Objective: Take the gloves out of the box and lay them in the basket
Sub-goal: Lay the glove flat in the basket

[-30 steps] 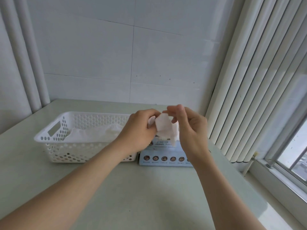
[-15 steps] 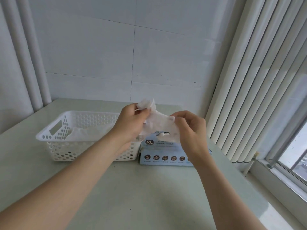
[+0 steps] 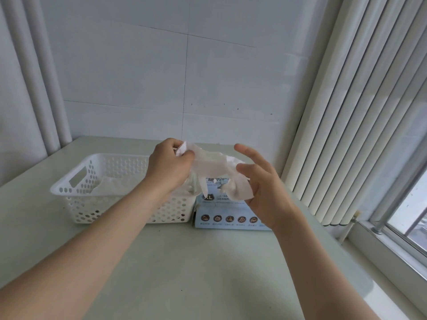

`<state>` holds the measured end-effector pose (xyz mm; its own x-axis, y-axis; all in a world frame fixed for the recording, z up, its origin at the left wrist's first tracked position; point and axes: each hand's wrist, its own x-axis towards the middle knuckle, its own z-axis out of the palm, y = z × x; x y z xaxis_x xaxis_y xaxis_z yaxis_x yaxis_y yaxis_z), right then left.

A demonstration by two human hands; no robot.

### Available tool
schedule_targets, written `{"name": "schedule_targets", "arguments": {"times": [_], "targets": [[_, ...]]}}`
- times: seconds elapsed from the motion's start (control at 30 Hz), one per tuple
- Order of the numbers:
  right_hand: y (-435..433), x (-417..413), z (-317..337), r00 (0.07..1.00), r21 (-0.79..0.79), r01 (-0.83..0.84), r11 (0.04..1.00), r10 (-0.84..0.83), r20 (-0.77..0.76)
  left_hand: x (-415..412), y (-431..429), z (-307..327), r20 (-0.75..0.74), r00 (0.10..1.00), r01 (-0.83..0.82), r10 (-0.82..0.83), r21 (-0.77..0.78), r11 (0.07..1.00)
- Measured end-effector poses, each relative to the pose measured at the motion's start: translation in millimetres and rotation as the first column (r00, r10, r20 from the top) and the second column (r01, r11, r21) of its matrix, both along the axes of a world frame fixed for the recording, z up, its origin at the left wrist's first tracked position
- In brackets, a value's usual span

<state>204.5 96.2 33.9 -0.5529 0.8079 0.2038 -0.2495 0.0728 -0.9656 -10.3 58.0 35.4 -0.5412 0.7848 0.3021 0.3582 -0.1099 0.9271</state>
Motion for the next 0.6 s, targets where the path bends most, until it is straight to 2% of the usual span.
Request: {"name": "schedule_targets", "arguments": {"times": [0.1, 0.17, 0.27, 0.33, 0.4, 0.47, 0.6], "targets": [[-1.1, -2.2, -0.4, 0.997, -0.011, -0.027, 1.000, 0.027, -0.070, 2.4, -3.5, 1.9, -0.168, 0.986, -0.002, -0.006, -0.045, 0.999], [-1.4, -5.1, -1.0, 0.989, -0.051, -0.015, 0.999, 0.008, -0.145, 7.9, -8.9, 5.9, -0.294, 0.955, 0.035, -0.030, 0.012, 0.999], [-0.7, -7.2, -3.1, 0.976, -0.079, 0.008, 0.997, -0.025, -0.215, 16.7, -17.6, 14.7, -0.378, 0.909, 0.224, -0.174, 0.092, 0.970], [1.5, -7.9, -3.9, 0.969, -0.105, 0.011, 0.994, -0.037, -0.246, 21.6, -24.1, 17.8, -0.398, 0.854, 0.393, -0.334, 0.074, 0.917], [3.4, -8.9, -3.4, 0.961, -0.138, -0.004, 0.990, -0.034, -0.274, 24.3, -27.3, 16.5, -0.441, 0.795, 0.475, -0.415, 0.028, 0.880], [4.6, -8.8, -1.9, 0.956, -0.171, -0.027, 0.985, -0.025, -0.292, 25.5, -25.0, 11.8, -0.492, 0.779, 0.449, -0.389, 0.005, 0.893], [3.3, -6.7, -0.3, 0.949, -0.150, -0.057, 0.987, 0.006, -0.316, 24.5, -13.9, 5.8, -0.532, 0.820, 0.309, -0.209, 0.106, 0.945]]}}
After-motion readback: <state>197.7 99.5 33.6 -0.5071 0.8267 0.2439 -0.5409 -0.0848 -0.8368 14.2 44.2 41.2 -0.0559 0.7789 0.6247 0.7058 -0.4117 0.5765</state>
